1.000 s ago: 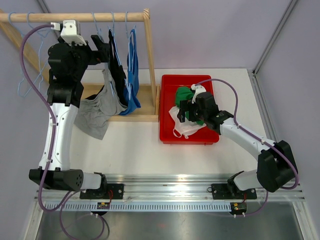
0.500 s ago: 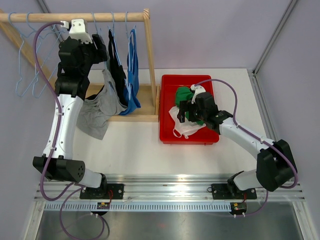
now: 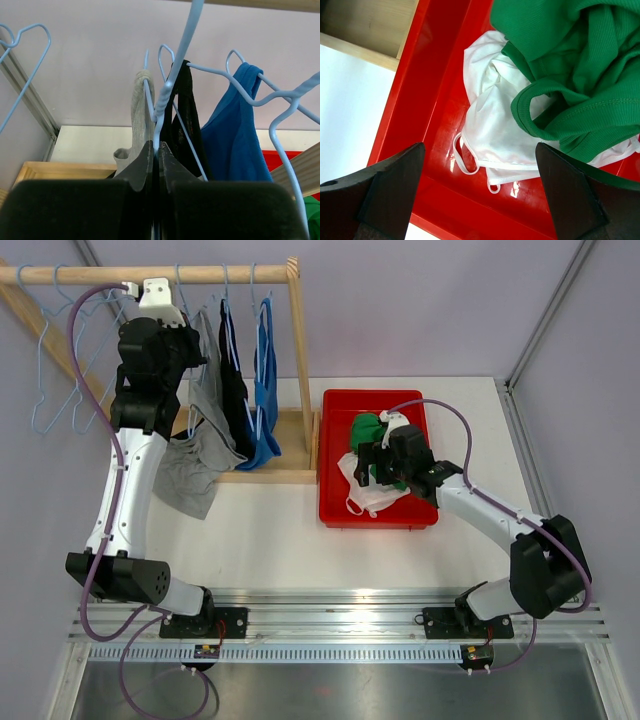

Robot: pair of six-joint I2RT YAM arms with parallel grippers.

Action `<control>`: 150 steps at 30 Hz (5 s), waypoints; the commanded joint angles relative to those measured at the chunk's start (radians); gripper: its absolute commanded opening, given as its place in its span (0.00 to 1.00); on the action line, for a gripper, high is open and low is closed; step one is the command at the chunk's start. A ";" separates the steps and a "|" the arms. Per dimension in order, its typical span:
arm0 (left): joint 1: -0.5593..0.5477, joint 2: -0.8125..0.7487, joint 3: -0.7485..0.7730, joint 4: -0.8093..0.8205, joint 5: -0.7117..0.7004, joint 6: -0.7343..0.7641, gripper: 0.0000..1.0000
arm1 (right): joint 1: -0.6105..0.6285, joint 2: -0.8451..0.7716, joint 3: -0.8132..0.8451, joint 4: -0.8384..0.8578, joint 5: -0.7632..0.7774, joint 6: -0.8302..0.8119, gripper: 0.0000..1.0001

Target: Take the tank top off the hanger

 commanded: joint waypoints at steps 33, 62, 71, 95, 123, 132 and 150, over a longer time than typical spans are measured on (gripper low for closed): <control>-0.018 -0.446 -0.311 0.163 0.055 -0.059 0.00 | 0.004 0.023 0.023 0.021 0.003 0.000 0.99; -0.030 -1.042 -0.892 -0.194 0.279 -0.137 0.00 | 0.006 0.066 0.030 0.024 0.006 -0.004 0.99; -0.030 -1.106 -0.870 -0.315 0.500 -0.145 0.00 | 0.004 0.089 0.036 0.021 0.006 -0.005 0.99; -0.030 -1.097 -0.791 -0.124 0.879 -0.351 0.00 | 0.006 0.112 0.046 0.022 0.006 -0.008 1.00; -0.413 -0.706 -0.728 0.093 0.468 -0.131 0.00 | 0.059 -0.460 -0.161 0.324 -0.190 0.022 0.97; -0.413 -0.681 -0.745 0.119 0.523 -0.164 0.00 | 0.136 -0.459 -0.211 0.542 -0.238 0.072 0.79; -0.413 -0.583 -0.747 0.123 0.675 -0.207 0.00 | 0.225 -0.229 -0.083 0.637 -0.204 0.007 0.66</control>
